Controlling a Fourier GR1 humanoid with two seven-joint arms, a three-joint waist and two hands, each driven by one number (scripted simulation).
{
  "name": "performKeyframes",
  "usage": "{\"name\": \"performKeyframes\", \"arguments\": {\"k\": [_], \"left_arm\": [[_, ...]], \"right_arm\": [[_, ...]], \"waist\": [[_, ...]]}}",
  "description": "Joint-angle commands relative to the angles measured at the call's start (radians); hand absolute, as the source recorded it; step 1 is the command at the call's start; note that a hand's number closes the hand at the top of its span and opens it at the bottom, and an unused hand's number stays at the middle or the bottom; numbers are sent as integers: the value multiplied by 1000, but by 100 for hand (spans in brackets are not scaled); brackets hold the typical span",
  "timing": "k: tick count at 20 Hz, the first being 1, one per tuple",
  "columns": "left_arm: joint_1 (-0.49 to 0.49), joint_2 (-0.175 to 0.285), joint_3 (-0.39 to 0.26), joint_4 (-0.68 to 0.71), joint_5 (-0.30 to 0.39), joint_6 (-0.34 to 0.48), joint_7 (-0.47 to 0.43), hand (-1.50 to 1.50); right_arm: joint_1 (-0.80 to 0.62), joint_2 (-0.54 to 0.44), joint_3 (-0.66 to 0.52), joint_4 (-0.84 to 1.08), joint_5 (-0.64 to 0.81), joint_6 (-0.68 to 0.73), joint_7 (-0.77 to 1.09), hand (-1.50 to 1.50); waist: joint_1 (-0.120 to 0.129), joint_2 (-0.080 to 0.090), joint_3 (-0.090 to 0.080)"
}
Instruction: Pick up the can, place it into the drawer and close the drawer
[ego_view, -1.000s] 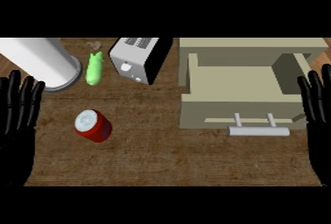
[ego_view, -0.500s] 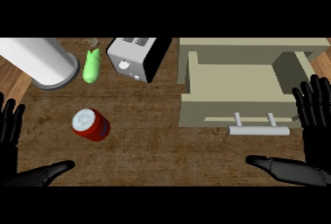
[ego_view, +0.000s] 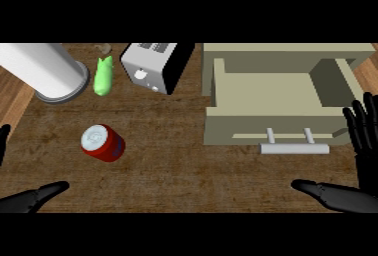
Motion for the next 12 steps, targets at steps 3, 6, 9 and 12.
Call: {"name": "performKeyframes", "arguments": {"k": [3,6,9,12], "left_arm": [[-31,-26,-22,80,-39,13,-16,-150],[-29,-66,-86,125,-104,35,-51,-150],[-74,-51,-63,222,-80,29,-63,-150],[-92,-68,-75,308,-110,48,-134,-150]], "right_arm": [[61,-26,-51,-44,-53,55,-9,-150],[43,3,-29,35,-36,58,-64,-150],[34,21,-27,10,-3,18,-50,-150],[2,14,-19,-6,0,23,-29,-150]], "waist": [[-5,0,0],[-2,1,0],[-3,1,0],[-3,1,-1]]}}
